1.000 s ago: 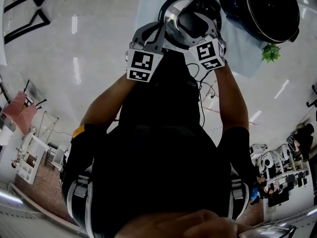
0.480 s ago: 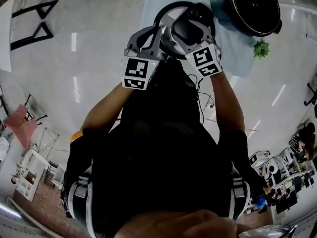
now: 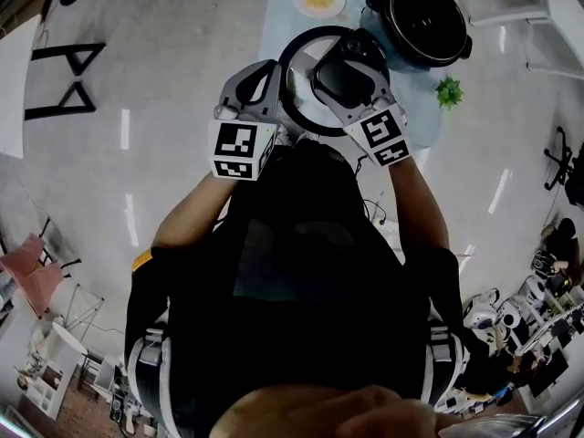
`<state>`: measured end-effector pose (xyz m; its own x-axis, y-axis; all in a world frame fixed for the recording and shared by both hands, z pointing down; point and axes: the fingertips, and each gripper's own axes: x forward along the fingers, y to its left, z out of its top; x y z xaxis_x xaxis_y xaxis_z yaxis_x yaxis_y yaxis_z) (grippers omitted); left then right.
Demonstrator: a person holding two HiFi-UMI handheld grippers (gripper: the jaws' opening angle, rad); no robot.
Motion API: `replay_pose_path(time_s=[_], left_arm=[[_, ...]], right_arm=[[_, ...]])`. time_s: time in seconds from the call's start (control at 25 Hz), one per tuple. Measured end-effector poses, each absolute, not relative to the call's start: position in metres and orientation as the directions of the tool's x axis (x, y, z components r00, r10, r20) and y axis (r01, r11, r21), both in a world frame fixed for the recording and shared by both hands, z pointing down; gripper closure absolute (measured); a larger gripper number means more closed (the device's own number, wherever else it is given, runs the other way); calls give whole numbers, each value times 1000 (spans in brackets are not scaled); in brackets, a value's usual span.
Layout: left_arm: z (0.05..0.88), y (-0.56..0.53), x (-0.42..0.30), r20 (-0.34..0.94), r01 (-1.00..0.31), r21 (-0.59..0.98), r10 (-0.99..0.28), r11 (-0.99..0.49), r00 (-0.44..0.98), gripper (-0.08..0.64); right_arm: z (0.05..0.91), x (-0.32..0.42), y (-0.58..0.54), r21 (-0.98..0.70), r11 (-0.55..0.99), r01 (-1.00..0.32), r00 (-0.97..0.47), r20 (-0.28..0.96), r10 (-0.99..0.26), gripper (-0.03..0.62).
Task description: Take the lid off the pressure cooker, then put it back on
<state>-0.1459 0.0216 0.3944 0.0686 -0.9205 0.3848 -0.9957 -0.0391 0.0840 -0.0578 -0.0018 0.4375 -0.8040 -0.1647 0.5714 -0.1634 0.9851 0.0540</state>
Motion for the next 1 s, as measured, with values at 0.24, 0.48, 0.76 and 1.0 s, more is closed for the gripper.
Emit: replay_pose_path(time_s=[0.24,0.48,0.76,1.0], left_arm=[[374,17,-129,329,-992,74,-937,-102,121,546],[366,-1,-108,334,-992,40,-935,-117,123,546],[359,-56,-70,336,-994,30,-936,-103,107,546],[368,-116,-43,380,-998,31,-923,-56,63,546]], right_arm=[[402,-33,-19,132,973,-187,-795,562,-229,304],[382,-3,-54,181,965,-190,-783,564,-260,304],[371,31,-114,173,970,-171,-793,560,-239,304],[377,63,-196,174,977,-122,-791,578,-201,304]])
